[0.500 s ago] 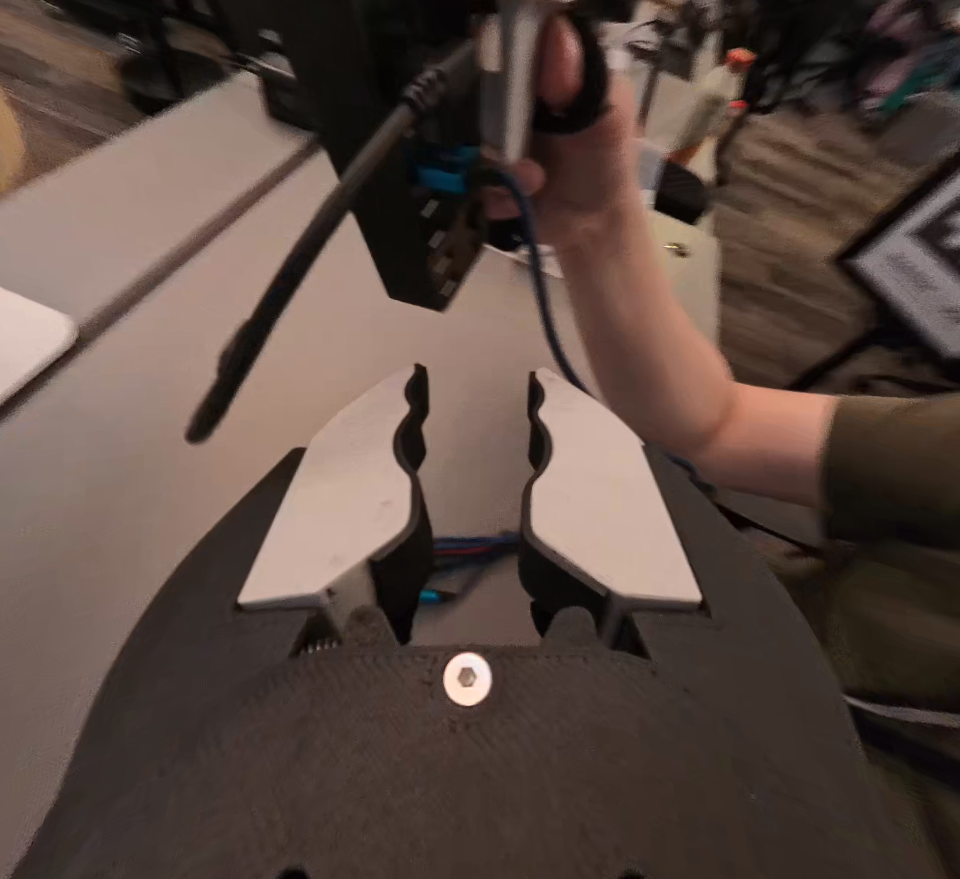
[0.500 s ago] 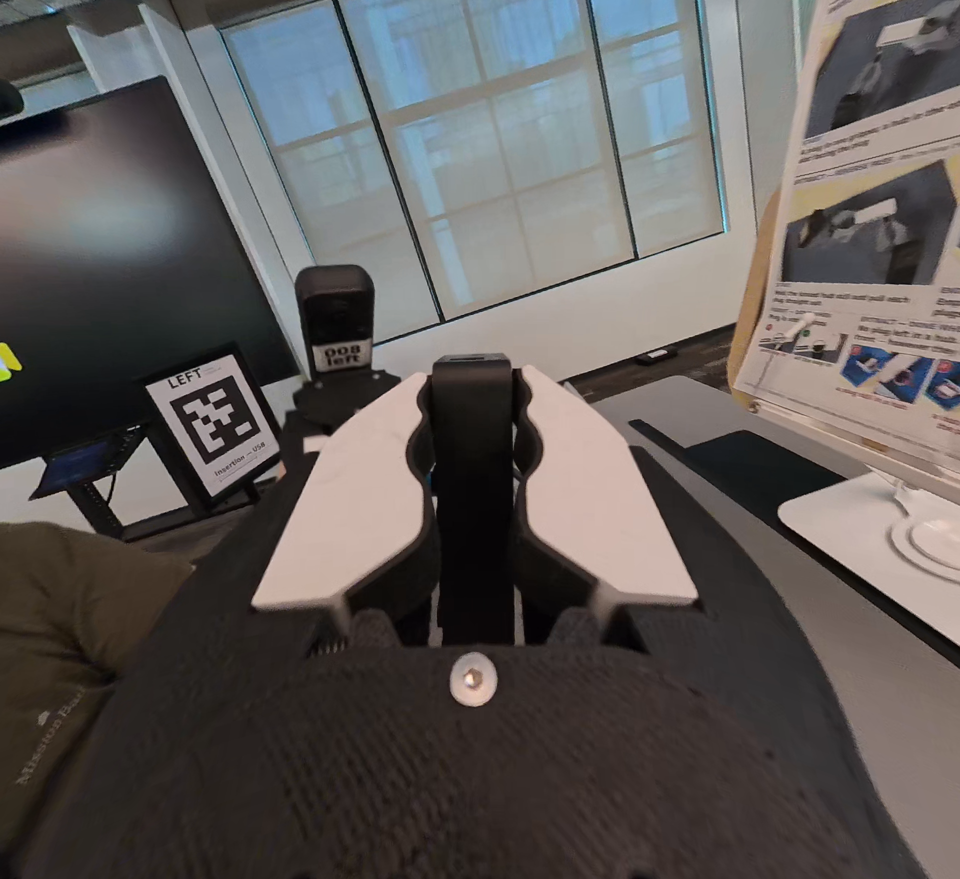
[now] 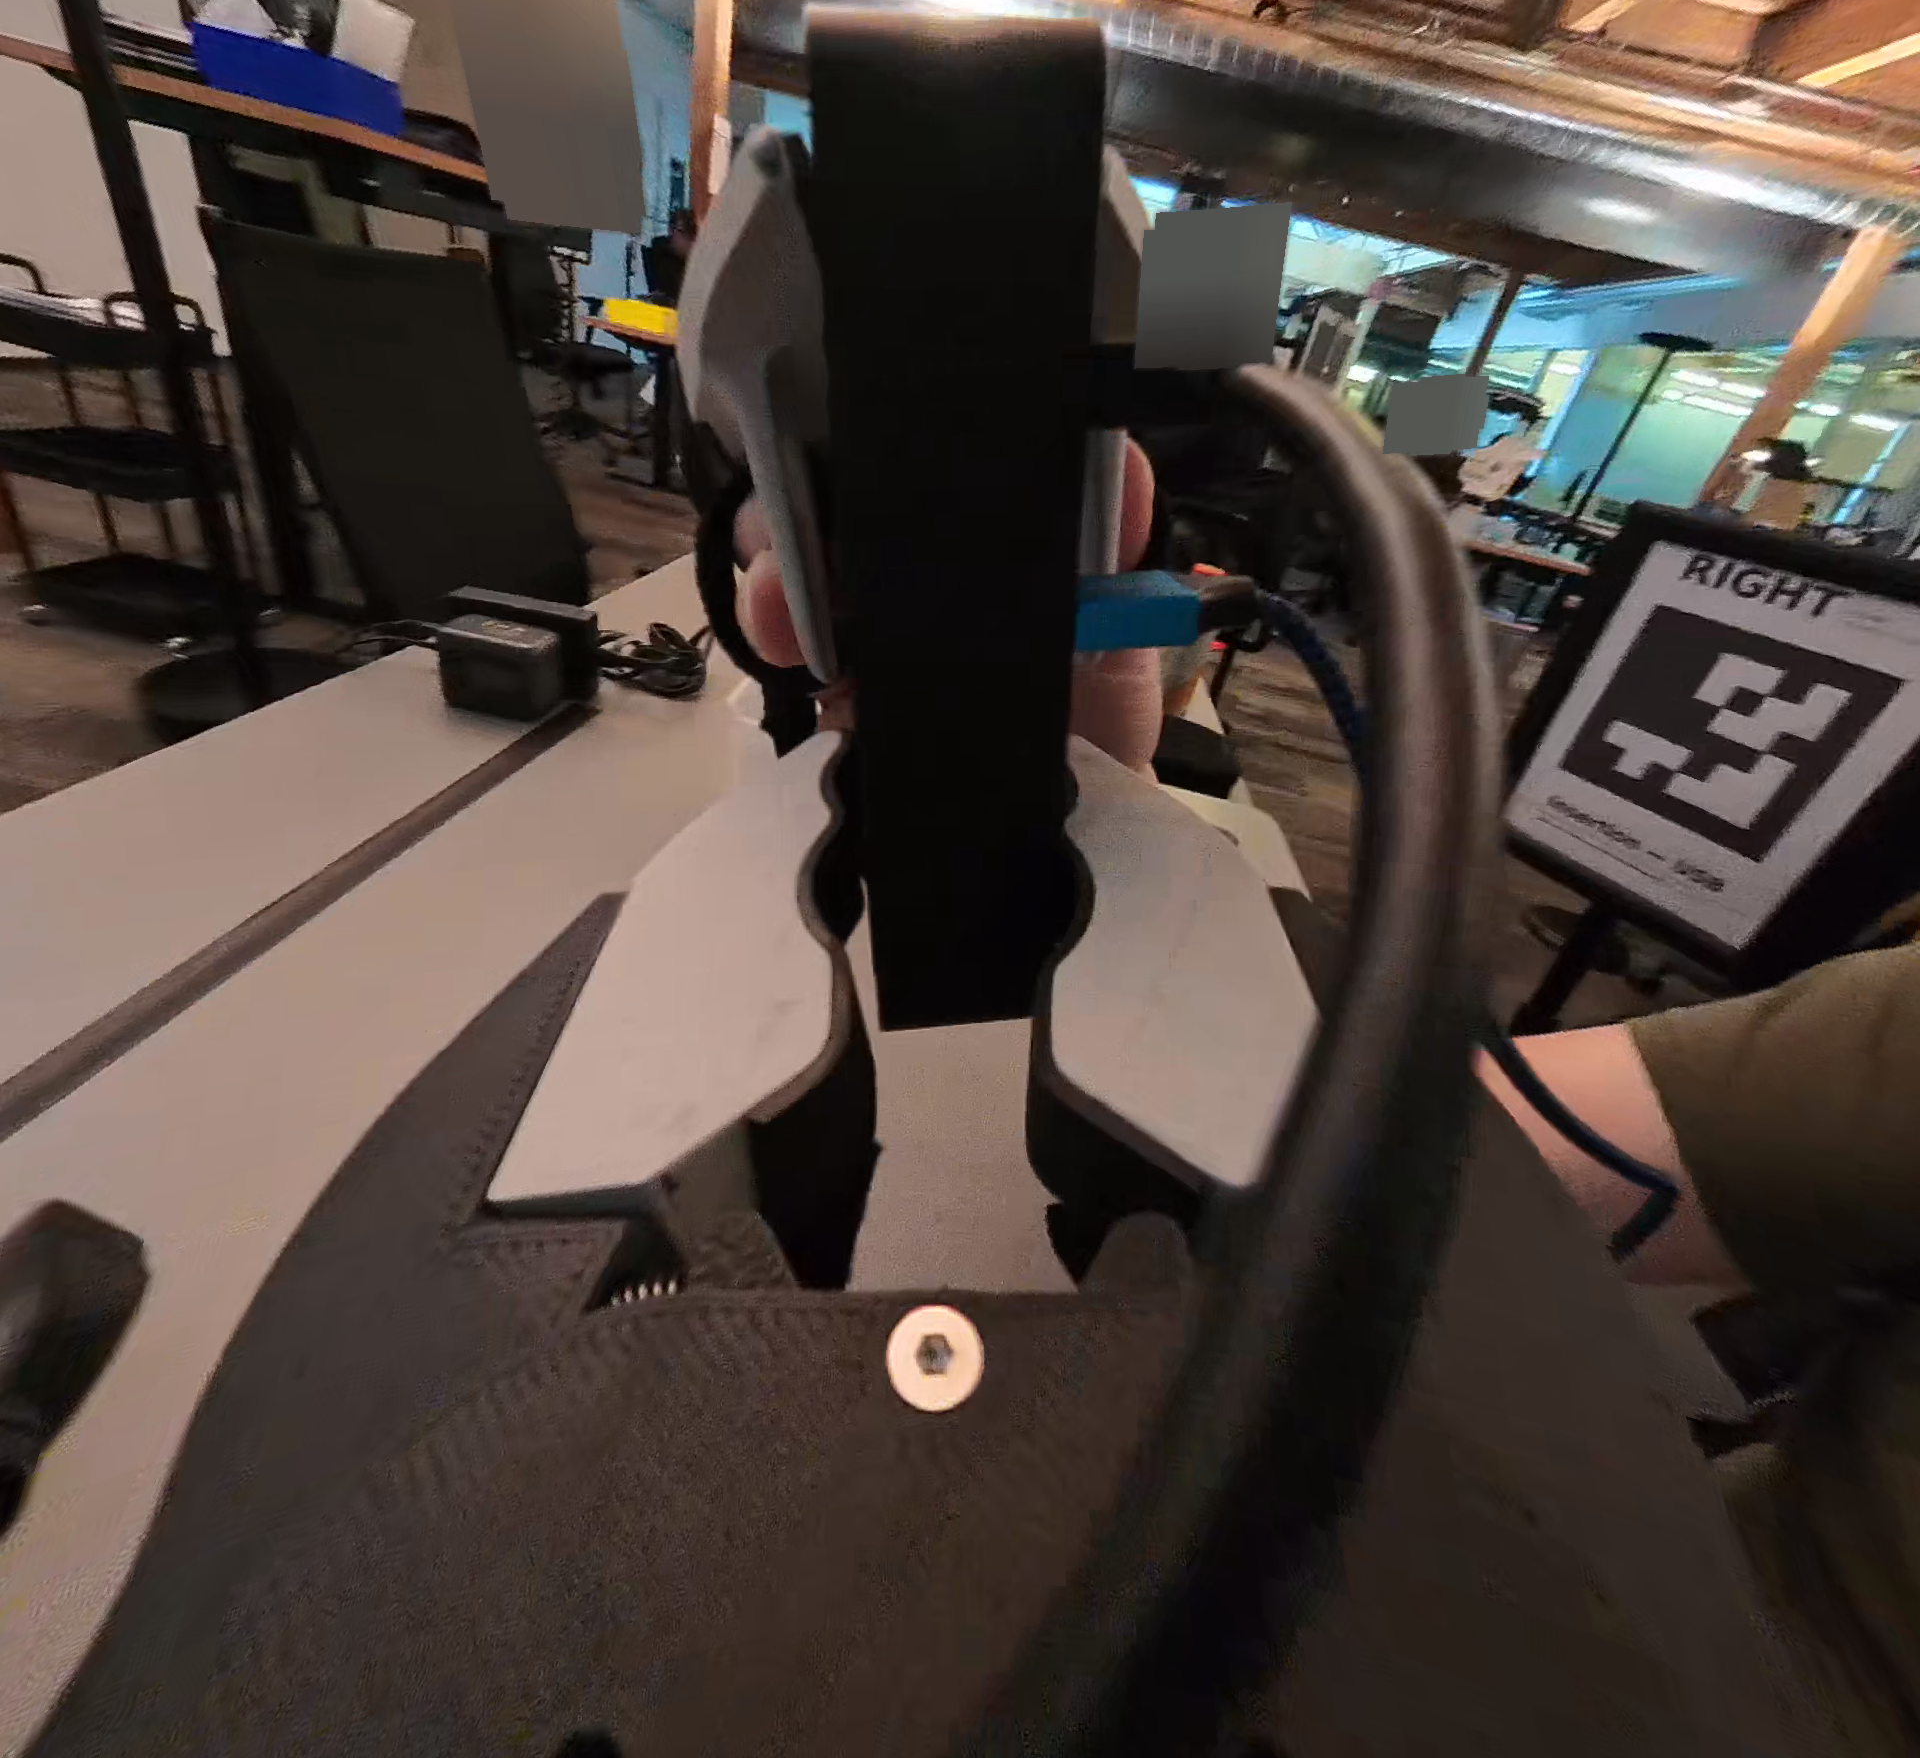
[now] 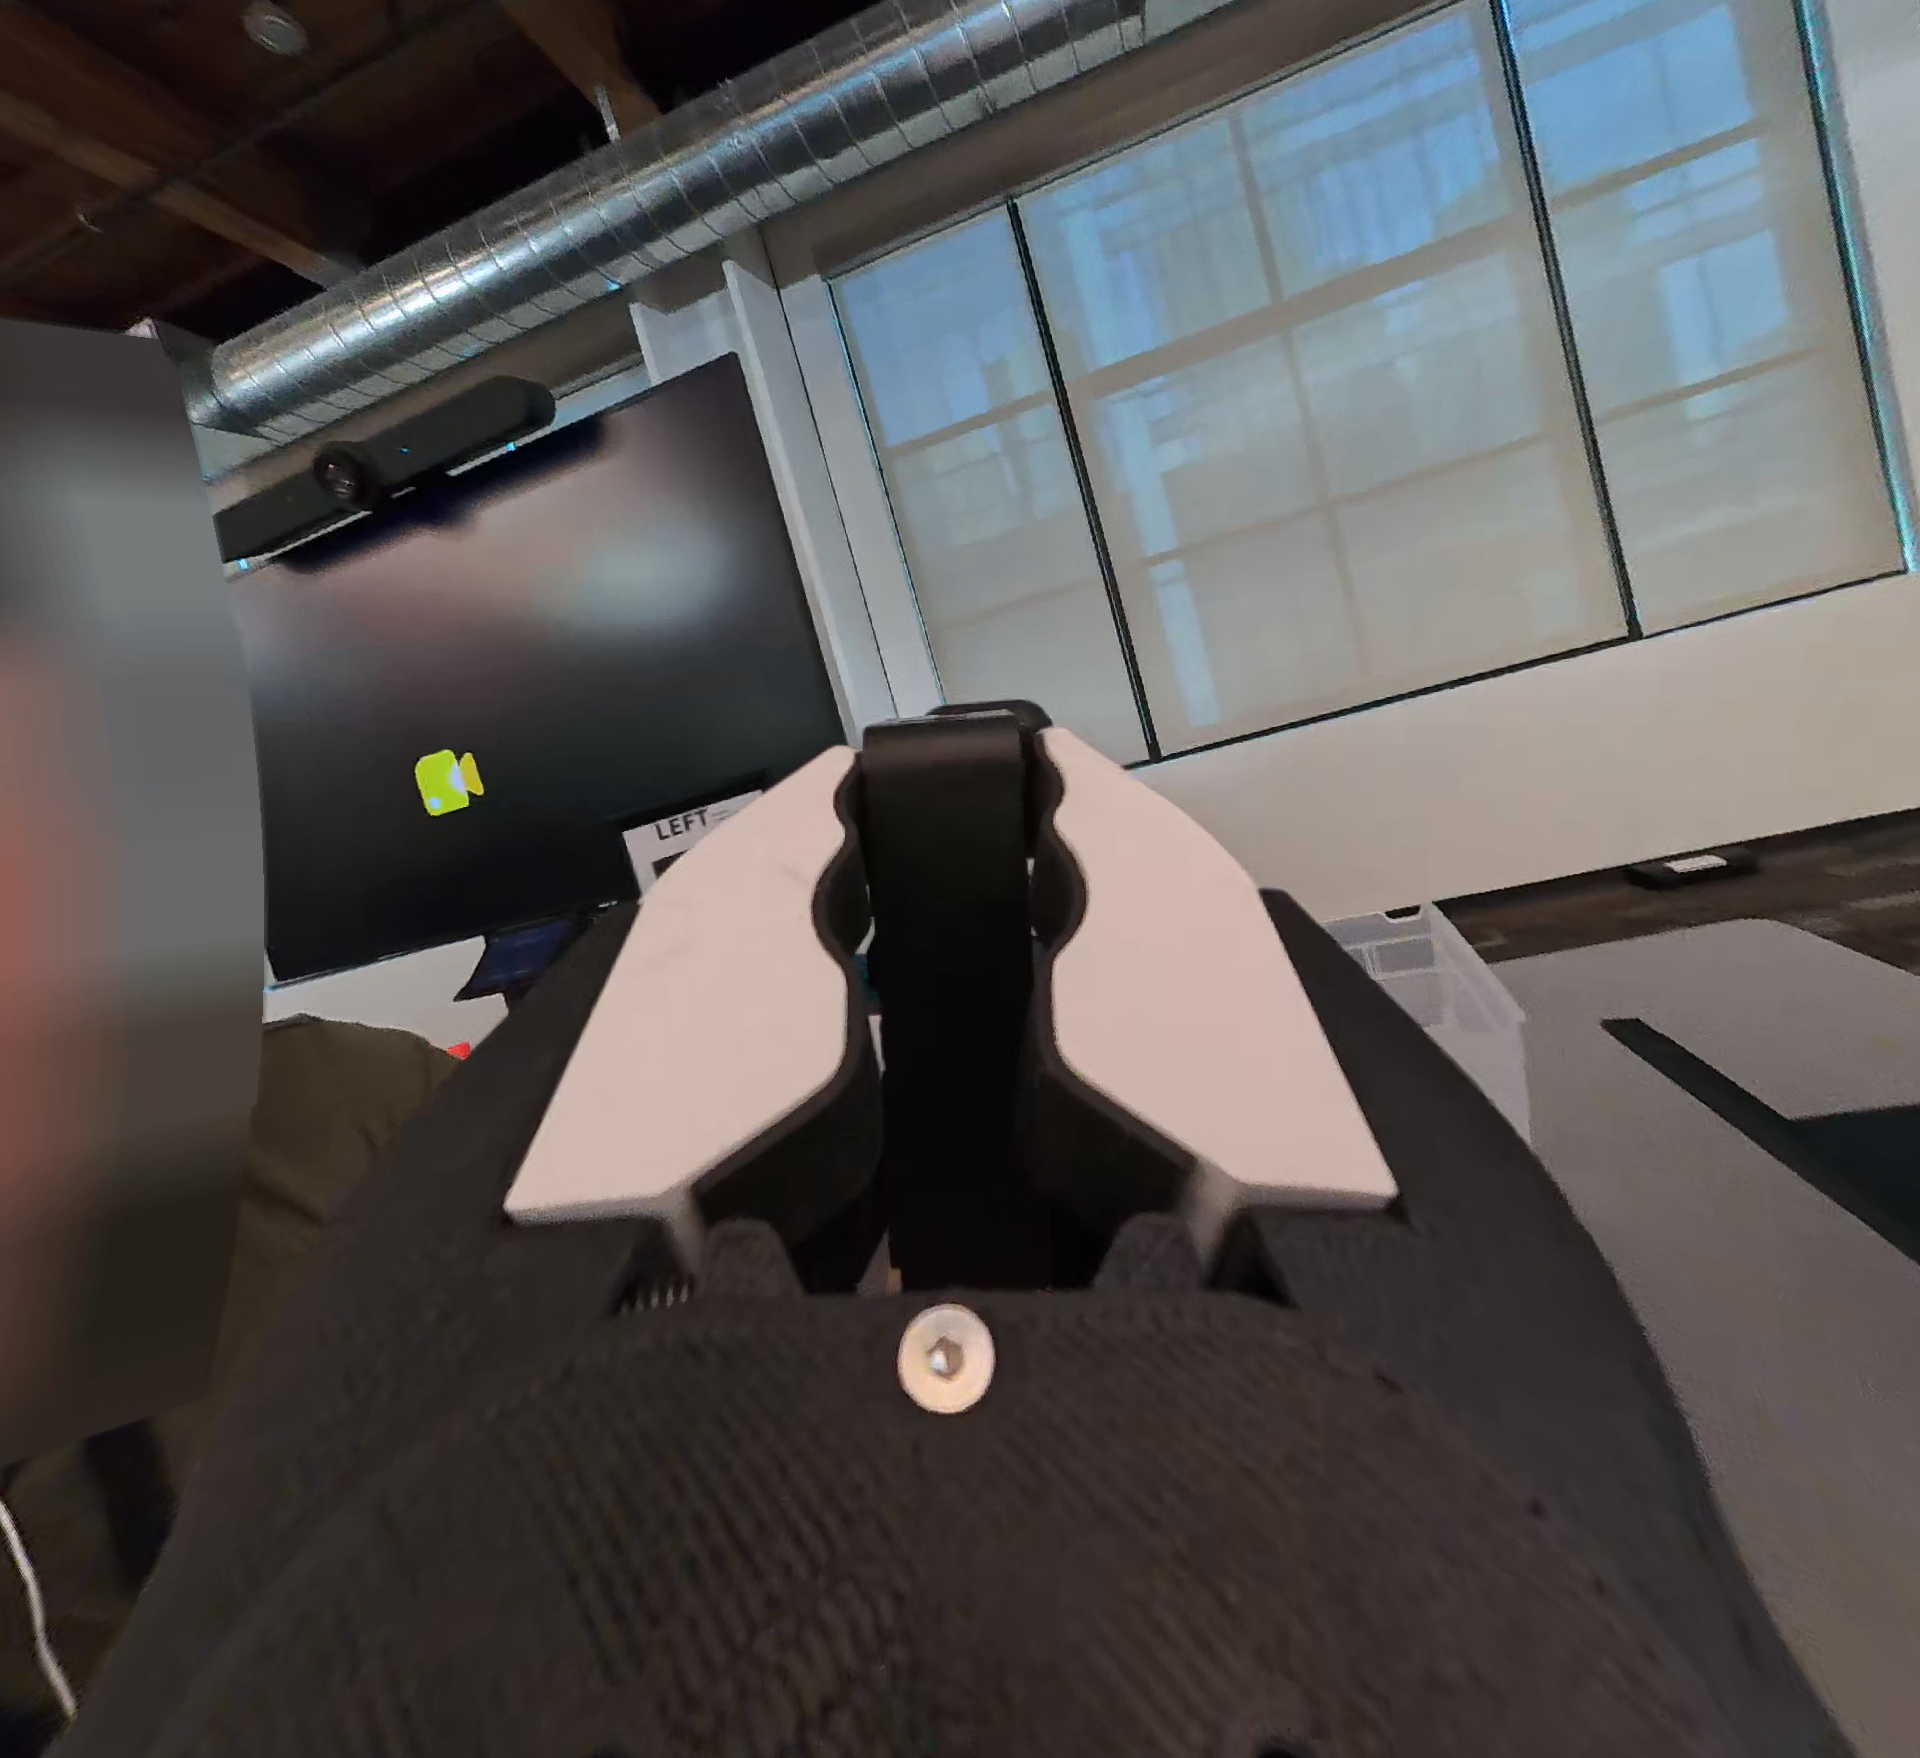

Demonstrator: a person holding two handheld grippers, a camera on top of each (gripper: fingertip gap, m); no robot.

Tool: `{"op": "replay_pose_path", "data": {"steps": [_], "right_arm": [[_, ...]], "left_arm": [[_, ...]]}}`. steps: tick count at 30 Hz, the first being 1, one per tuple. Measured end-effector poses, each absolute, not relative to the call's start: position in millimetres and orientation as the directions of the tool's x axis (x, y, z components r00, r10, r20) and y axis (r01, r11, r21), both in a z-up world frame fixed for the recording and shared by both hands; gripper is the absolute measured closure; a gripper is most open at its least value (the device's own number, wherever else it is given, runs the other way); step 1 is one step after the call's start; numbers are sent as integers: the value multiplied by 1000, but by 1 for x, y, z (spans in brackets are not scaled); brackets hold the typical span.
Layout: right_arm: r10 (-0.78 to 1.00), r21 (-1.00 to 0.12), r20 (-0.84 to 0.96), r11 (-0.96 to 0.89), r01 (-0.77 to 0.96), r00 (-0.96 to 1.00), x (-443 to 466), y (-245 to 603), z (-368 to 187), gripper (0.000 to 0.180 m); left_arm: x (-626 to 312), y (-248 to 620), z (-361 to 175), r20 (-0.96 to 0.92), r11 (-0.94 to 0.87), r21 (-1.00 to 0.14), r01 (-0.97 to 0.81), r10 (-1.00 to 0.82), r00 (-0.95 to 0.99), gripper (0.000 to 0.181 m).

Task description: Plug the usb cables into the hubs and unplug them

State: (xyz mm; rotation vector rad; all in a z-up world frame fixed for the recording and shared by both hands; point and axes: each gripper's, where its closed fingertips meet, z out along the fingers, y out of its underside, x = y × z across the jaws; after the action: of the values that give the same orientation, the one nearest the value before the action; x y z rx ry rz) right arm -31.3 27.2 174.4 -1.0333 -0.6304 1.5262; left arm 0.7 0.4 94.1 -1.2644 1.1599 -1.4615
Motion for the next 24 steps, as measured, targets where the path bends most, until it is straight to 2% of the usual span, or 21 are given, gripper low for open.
{"op": "replay_pose_path", "data": {"steps": [7, 10, 12, 15, 19, 24], "right_arm": [[970, -812, -244, -214, -543, -17, -36, 34, 170, 152], [959, -838, -245, -134, -529, 146, -34, 49, 166, 145], [913, -868, -208, -7, -496, 350, -23, 63, 164, 130], [803, -872, -165, 152, -464, 572, 3, 71, 171, 132], [692, -870, -131, 262, -417, 710, 10, 69, 179, 133], [604, -918, -95, 255, -305, 792, -14, 75, 168, 133]], "left_arm": [[-3, 16, 90, 47, -47, -999, 3, -999, 24, 153], [-12, 37, 88, -3, 1, -1000, -11, -988, 157, 153], [-22, 52, 93, -12, 14, -1000, 6, -968, 250, 153], [-48, 86, 96, -83, 73, -997, -38, -874, 480, 153], [-80, 114, 97, -149, 104, -989, -107, -735, 661, 153], [-95, 124, 99, -206, 141, -979, -151, -637, 743, 153]]}}
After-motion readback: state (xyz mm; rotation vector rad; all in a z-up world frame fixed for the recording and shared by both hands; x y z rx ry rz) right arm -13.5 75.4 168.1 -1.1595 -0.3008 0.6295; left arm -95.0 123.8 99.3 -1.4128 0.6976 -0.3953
